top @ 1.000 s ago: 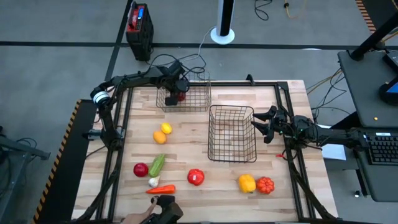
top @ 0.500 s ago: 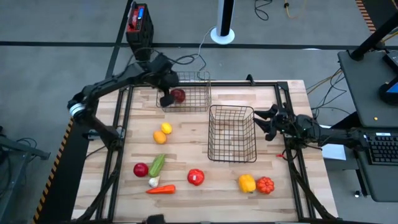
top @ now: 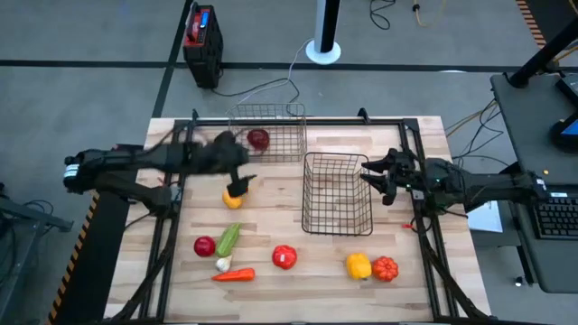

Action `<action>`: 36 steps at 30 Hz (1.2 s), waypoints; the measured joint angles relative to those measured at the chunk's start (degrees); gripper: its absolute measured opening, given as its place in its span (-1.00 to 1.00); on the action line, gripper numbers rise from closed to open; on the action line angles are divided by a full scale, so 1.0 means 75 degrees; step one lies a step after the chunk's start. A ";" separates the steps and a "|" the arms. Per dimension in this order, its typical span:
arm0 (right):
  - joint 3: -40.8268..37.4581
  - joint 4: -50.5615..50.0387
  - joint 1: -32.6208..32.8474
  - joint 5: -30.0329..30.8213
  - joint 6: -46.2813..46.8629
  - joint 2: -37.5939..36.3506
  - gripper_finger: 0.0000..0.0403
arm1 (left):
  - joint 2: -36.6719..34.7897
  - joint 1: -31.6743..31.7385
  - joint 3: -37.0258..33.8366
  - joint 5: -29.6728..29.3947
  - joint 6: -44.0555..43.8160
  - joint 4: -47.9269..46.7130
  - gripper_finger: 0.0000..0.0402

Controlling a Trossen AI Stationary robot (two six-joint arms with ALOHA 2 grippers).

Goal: Sort produce into baskets
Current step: Put the yellow bell pepper into the black wire basket

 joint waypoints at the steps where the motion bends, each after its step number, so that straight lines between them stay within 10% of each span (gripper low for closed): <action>1: 0.0330 -0.0434 0.0020 0.0034 0.0167 0.0292 0.07 | -0.0178 -0.0371 -0.0244 -0.0506 -0.0244 0.0206 0.89; 8: 0.3041 -0.4552 0.0494 0.0056 0.1094 0.2235 0.07 | -0.1014 -0.2671 -0.1100 -0.2999 -0.1735 0.1244 0.89; 14: 0.5464 -0.7245 0.1549 0.0071 0.2260 0.3559 0.07 | -0.0938 -0.3914 -0.0843 -0.3658 -0.2274 0.1232 0.89; 27: 0.9024 -0.9959 0.4173 0.0332 0.6296 0.6589 0.07 | -0.0870 -0.4306 -0.0792 -0.3424 -0.3268 0.0301 0.89; 36: 1.0138 -1.0866 0.5435 -0.1874 0.8836 0.8646 0.07 | -0.0862 -0.4333 -0.0792 -0.3342 -0.4484 -0.0474 0.89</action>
